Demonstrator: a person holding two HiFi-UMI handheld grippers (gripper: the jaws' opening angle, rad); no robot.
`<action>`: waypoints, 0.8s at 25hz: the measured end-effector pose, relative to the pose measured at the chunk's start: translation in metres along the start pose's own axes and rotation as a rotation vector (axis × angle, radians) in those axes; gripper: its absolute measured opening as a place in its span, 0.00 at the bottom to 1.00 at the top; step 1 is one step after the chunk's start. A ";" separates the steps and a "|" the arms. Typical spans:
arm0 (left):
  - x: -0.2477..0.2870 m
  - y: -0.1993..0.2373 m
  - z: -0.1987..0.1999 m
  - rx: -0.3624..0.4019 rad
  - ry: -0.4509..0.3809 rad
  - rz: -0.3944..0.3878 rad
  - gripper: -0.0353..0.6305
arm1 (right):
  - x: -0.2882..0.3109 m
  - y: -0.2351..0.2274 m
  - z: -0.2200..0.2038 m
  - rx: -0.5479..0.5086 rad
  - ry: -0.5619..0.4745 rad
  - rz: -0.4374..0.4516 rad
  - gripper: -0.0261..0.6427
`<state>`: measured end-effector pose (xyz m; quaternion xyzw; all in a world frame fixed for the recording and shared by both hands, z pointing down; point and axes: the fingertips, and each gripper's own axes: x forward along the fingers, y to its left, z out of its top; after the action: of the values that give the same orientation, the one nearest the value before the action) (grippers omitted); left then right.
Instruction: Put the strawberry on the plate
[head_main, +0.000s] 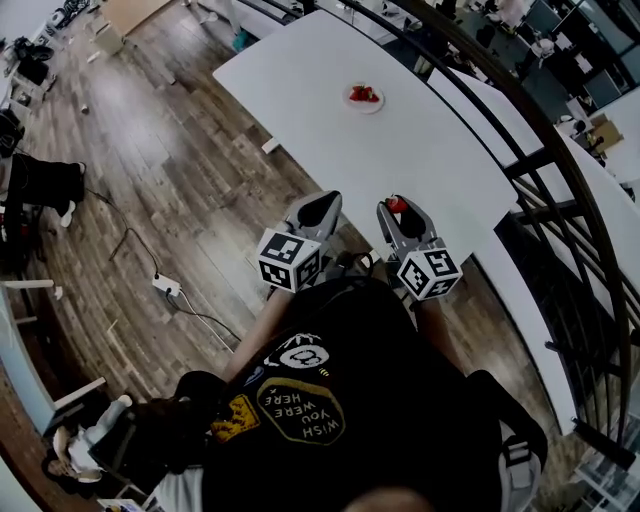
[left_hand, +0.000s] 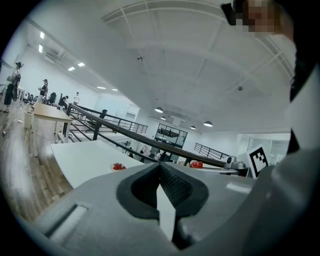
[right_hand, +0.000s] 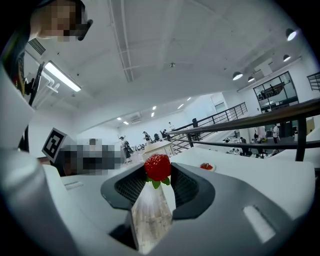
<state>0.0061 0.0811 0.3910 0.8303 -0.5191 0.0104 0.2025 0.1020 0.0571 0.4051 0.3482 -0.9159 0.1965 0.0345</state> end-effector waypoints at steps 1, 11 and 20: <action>0.007 0.002 0.005 0.001 -0.003 0.000 0.06 | 0.004 -0.004 0.004 0.000 -0.004 0.002 0.28; 0.070 0.014 0.018 0.010 0.033 0.003 0.06 | 0.038 -0.049 0.017 0.014 0.034 0.028 0.28; 0.087 0.050 0.017 -0.033 0.056 -0.013 0.06 | 0.071 -0.059 0.018 0.011 0.065 -0.003 0.28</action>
<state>0.0002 -0.0185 0.4114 0.8297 -0.5078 0.0237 0.2306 0.0887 -0.0342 0.4229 0.3432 -0.9127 0.2129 0.0624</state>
